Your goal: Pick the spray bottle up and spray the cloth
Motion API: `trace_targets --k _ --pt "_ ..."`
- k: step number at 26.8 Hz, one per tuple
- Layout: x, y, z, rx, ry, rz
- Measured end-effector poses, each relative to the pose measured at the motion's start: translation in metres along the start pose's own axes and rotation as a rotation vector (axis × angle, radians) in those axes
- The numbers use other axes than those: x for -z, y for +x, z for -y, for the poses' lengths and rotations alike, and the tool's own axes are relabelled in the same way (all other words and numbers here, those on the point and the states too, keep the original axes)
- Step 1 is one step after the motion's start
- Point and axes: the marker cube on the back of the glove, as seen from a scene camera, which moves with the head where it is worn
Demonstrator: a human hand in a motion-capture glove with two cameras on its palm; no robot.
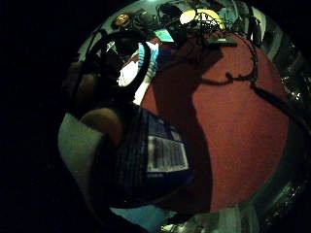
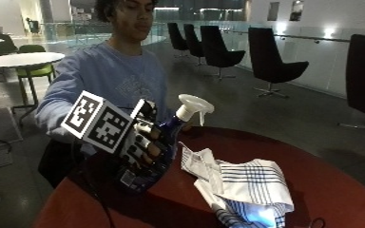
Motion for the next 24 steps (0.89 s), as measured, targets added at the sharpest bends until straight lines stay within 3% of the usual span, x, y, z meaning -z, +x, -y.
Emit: trace_targets --k 12,24 --pt "-0.012 -0.004 0.010 -0.107 -0.153 -0.144" --pt "-0.024 -0.002 0.012 -0.158 -0.193 -0.192"
